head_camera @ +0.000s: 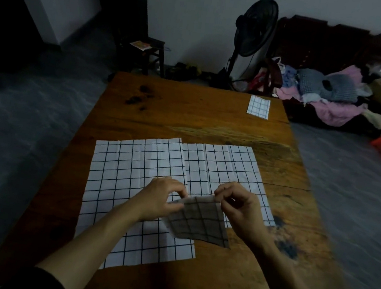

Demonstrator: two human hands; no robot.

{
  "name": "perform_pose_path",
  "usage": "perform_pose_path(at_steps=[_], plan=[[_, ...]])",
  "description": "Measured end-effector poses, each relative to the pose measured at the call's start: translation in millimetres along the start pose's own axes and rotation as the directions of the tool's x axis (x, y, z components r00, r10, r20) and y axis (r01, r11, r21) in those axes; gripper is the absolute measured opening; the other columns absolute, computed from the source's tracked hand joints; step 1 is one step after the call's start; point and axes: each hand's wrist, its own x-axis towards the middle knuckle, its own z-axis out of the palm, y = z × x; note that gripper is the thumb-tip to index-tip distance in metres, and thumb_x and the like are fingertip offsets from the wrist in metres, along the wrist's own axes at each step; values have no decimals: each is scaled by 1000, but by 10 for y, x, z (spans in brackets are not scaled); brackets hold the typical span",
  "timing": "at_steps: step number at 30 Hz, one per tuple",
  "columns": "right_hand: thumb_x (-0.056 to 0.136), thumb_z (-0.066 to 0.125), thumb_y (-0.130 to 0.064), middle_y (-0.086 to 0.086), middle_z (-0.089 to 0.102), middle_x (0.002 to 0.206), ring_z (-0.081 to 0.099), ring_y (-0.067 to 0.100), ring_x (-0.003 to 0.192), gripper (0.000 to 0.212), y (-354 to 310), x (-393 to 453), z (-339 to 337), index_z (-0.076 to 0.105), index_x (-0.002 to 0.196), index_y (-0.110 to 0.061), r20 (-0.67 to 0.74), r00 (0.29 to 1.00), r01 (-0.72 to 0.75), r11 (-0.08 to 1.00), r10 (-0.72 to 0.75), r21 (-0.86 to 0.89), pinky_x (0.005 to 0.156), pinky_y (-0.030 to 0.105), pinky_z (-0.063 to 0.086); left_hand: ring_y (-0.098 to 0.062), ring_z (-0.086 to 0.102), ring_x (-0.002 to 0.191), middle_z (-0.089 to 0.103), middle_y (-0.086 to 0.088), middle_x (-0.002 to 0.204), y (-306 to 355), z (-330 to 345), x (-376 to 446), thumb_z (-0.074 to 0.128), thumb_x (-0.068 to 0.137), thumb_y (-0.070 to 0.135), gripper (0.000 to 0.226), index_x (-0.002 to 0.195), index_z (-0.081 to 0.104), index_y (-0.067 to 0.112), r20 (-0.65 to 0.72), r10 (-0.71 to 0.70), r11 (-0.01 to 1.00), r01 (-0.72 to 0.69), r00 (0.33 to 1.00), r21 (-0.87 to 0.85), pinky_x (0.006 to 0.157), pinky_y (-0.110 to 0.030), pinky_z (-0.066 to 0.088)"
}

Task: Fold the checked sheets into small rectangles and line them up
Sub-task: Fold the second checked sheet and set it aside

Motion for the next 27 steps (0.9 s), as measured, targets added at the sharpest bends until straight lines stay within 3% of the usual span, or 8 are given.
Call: perform_pose_path(at_steps=[4, 7, 10, 13, 16, 18, 22, 27], plan=[[82, 58, 15, 2, 65, 97, 63, 24, 95, 29, 31, -26, -62, 68, 82, -12, 4, 1000, -23, 999, 23, -35, 80, 35, 56, 0, 58, 91, 67, 14, 90, 0, -33, -65, 66, 91, 28, 6, 92, 71, 23, -26, 4, 999, -6, 1000, -54, 85, -32, 50], [87, 53, 13, -2, 66, 101, 65, 22, 98, 34, 33, -33, -108, 67, 94, -18, 39, 997, -64, 988, 71, -143, 84, 36, 57, 1, 58, 89, 66, 15, 89, -22, -84, -98, 67, 90, 26, 7, 92, 72, 23, -39, -29, 999, 27, 999, -36, 80, -27, 49], [94, 57, -11, -10, 63, 107, 62, 8, 100, 23, -35, 7, -53, 63, 111, -25, 87, 986, -103, 936, 139, -338, 85, 27, 55, 3, 54, 84, 61, 19, 85, -2, -132, -108, 65, 91, 31, 4, 90, 68, 30, -45, -22, 996, 25, 999, 84, 78, -24, 42], [89, 60, -42, -15, 59, 112, 54, 0, 100, 36, -69, 76, 136, 58, 123, -30, 215, 966, 24, 773, 147, -633, 85, 22, 50, -3, 50, 85, 57, 19, 85, 63, -145, -107, 57, 94, 41, 9, 91, 62, 34, -28, 5, 958, 3, 1000, 288, 83, -29, 35], [88, 47, -54, -8, 63, 111, 54, 5, 97, 43, -68, 140, 360, 64, 116, -26, 295, 950, 157, 666, 98, -729, 84, 26, 48, -4, 50, 85, 59, 14, 85, 109, -129, -112, 54, 94, 42, 13, 90, 61, 32, -47, 36, 931, -16, 998, 363, 88, -31, 36], [90, 38, -54, -5, 65, 101, 57, 7, 90, 45, -63, 175, 455, 68, 106, -23, 343, 938, 225, 649, 58, -726, 80, 28, 49, -5, 50, 85, 59, 13, 85, 136, -129, -134, 54, 94, 41, 12, 91, 61, 31, -58, 53, 927, -27, 997, 374, 89, -31, 37], [92, 39, -45, -3, 64, 90, 58, 7, 75, 40, -101, 212, 493, 69, 95, -18, 386, 922, 258, 689, 34, -677, 67, 24, 52, -6, 50, 86, 59, 14, 86, 117, -166, -211, 54, 95, 41, 14, 92, 62, 30, -79, 88, 929, -53, 993, 367, 84, -29, 32], [94, 61, -30, -2, 67, 84, 61, 10, 73, 19, -90, 254, 415, 72, 89, -17, 403, 915, 264, 719, 25, -643, 63, 25, 51, -8, 49, 75, 53, 13, 72, -75, -234, -334, 55, 95, 46, 27, 74, 56, 27, -52, 89, 903, -59, 995, 425, 80, -29, 35]])
